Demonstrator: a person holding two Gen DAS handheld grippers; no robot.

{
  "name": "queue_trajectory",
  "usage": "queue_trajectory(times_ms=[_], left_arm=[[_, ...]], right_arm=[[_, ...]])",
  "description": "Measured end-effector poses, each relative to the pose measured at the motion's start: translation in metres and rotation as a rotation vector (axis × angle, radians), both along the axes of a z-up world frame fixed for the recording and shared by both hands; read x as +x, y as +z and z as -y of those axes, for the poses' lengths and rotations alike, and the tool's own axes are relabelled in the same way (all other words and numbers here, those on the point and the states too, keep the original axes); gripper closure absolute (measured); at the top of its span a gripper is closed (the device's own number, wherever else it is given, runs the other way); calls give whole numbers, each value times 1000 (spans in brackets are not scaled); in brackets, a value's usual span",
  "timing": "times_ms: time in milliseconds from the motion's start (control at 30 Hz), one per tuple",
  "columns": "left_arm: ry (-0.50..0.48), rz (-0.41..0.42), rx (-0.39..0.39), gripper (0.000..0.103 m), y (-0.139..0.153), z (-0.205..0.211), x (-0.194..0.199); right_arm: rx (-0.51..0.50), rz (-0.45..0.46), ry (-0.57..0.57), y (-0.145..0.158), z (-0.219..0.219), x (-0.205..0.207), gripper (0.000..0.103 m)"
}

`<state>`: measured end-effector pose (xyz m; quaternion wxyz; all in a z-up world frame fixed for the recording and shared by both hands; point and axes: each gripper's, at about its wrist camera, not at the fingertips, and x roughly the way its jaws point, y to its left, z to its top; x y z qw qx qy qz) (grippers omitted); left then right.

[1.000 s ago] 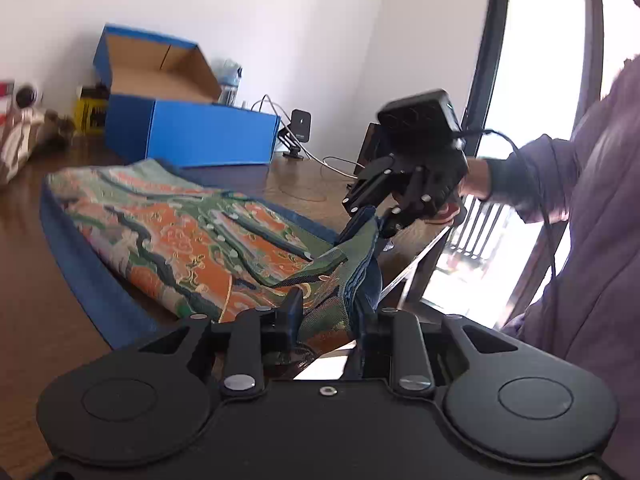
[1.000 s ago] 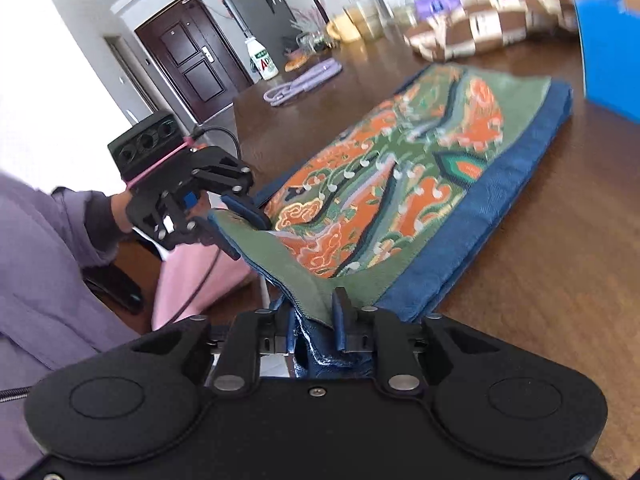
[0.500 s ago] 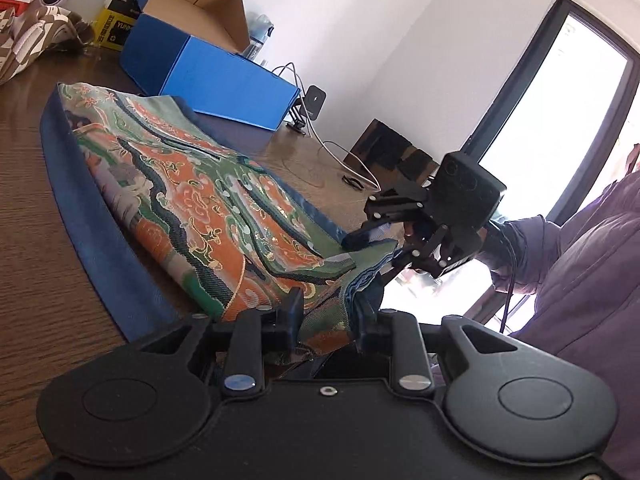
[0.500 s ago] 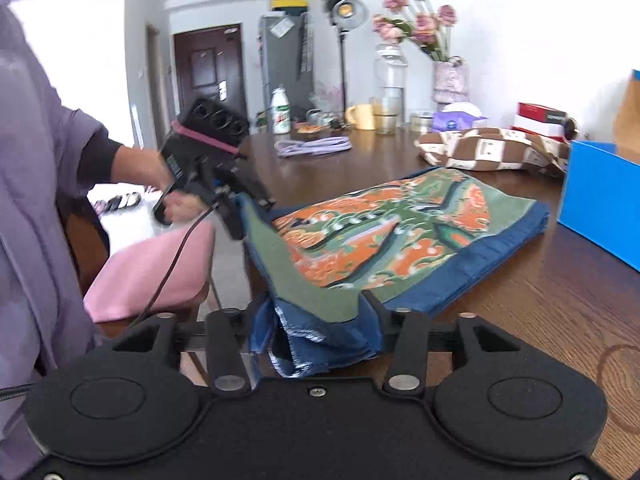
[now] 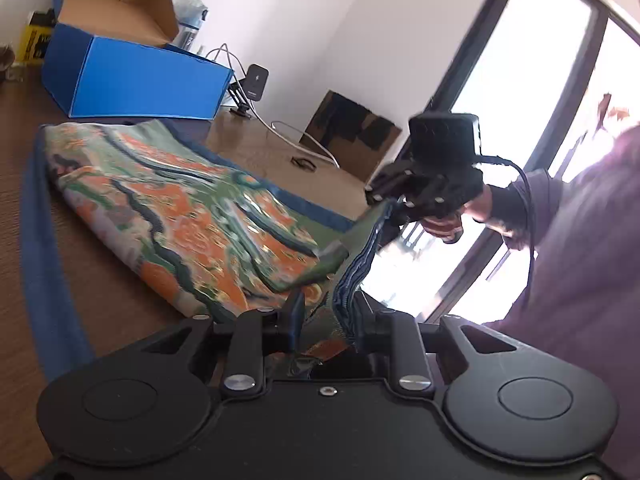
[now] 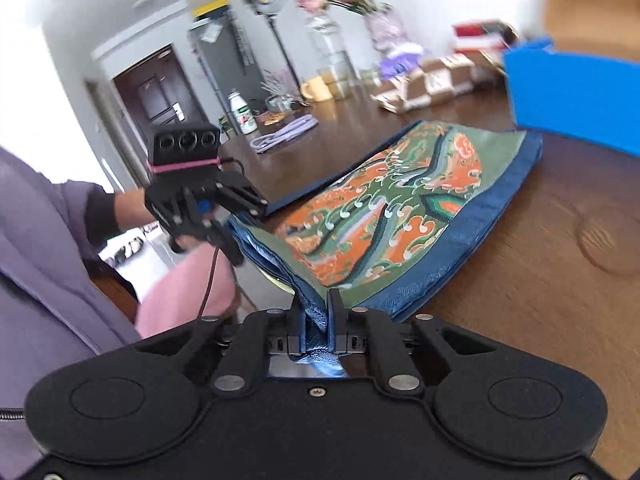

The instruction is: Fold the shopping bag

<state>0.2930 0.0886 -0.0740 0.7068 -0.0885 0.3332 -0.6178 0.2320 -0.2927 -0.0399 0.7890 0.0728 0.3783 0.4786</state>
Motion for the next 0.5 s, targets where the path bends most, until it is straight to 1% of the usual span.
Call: queue_trajectory(times_ms=[67, 100, 167, 233, 300, 400, 433, 467, 500], left_arm=[[8, -43, 28, 79, -3, 3, 7], [12, -64, 42, 79, -4, 4, 11], [9, -106, 87, 76, -10, 6, 19], [13, -143, 106, 75, -11, 7, 24], [17, -185, 149, 75, -10, 10, 29], [55, -309, 210, 76, -10, 14, 43], [61, -326, 213, 77, -11, 14, 45], [77, -371, 214, 77, -13, 12, 49], [82, -390, 217, 77, -14, 11, 51]], right_arm=[[34, -106, -23, 0, 11, 8, 94], [34, -160, -39, -3, 13, 14, 94], [47, -293, -71, -17, 12, 28, 93], [79, -415, -96, -32, 14, 42, 93], [99, -462, -112, -41, 15, 48, 92], [97, -559, -151, -55, 17, 58, 91], [110, -593, -169, -58, 19, 59, 90], [124, -627, -188, -62, 22, 60, 90], [145, -663, -208, -64, 25, 62, 88]])
